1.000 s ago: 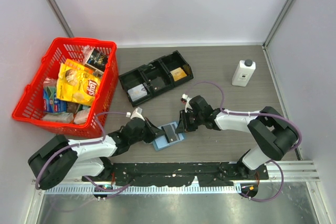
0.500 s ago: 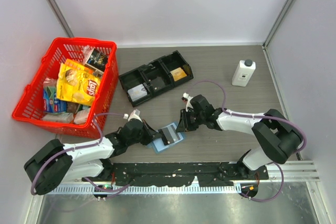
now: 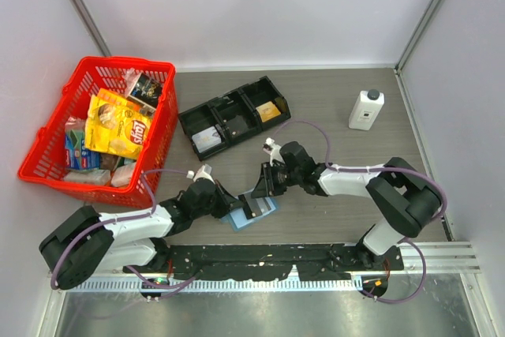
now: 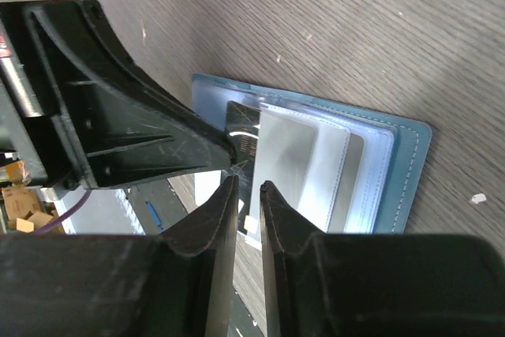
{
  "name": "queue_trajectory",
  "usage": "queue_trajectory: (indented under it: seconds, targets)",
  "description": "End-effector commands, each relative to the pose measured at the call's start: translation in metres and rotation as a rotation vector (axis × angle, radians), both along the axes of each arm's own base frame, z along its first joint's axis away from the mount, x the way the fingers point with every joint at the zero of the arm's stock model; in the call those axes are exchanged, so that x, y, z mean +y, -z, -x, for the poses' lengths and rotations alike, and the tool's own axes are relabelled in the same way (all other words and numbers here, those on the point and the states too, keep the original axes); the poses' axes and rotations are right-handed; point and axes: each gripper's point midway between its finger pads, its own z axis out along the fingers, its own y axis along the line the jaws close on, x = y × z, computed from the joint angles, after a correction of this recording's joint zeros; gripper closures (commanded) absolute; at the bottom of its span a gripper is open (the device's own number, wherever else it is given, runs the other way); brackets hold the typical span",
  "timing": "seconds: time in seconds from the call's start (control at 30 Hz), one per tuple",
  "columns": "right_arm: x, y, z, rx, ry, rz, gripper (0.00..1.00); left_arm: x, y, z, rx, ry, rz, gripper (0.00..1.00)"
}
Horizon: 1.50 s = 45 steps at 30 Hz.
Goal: Take the credit cards out of the card holder
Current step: Remove the credit card from the card holder.
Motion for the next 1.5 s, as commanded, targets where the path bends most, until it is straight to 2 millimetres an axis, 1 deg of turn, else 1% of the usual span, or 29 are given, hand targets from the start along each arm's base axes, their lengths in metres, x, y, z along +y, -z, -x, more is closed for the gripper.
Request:
queue_trajectory:
  seconds: [0.0,0.1,0.13,0.2,0.23,0.27,0.33,0.4,0.53,0.77,1.0,1.17,1.33,1.47]
  targets:
    - [0.006,0.008,0.006,0.022,-0.019,-0.045,0.78,-0.001,-0.002,-0.003,-0.018,0.006,0.000,0.99]
    - [-0.002,0.024,0.014,0.054,-0.014,-0.014,0.78,-0.001,-0.003,-0.003,-0.015,0.000,0.008,0.95]
    - [-0.004,0.026,0.015,0.058,-0.013,-0.009,0.78,-0.002,-0.003,-0.004,-0.014,-0.003,0.012,0.93]
    - [-0.008,0.033,0.018,0.071,0.000,0.006,0.78,-0.003,-0.006,-0.004,-0.015,-0.006,0.021,0.86]
    - [-0.010,0.037,0.020,0.077,0.003,0.013,0.78,-0.006,-0.007,0.000,-0.004,0.016,0.035,0.82]
    - [-0.011,0.038,0.020,0.082,0.010,0.014,0.78,-0.007,-0.008,0.000,-0.002,0.018,0.041,0.77]
    - [-0.013,0.041,0.021,0.093,0.023,0.011,0.78,-0.008,-0.008,0.000,0.004,0.020,0.049,0.71]
    - [-0.013,0.043,0.022,0.100,0.032,0.009,0.78,-0.010,-0.009,0.001,0.009,0.023,0.055,0.69]
    - [-0.013,0.044,0.021,0.103,0.038,0.009,0.78,-0.013,-0.010,0.002,0.016,0.034,0.065,0.68]
    - [-0.011,0.043,0.015,0.101,0.059,-0.006,0.78,-0.015,-0.011,0.007,0.019,0.045,0.073,0.69]
    - [-0.014,0.041,0.006,0.103,0.091,-0.018,0.78,-0.018,-0.007,0.014,0.041,0.056,0.068,0.71]
    - [-0.016,0.040,0.005,0.108,0.098,-0.024,0.78,-0.016,-0.004,0.017,0.052,0.046,0.063,0.84]
    - [-0.019,0.041,0.009,0.113,0.093,-0.024,0.78,-0.016,-0.009,0.014,0.039,0.038,0.069,1.00]
    - [-0.023,0.042,0.012,0.112,0.095,-0.021,0.78,-0.012,-0.017,0.013,0.018,0.032,0.063,1.00]
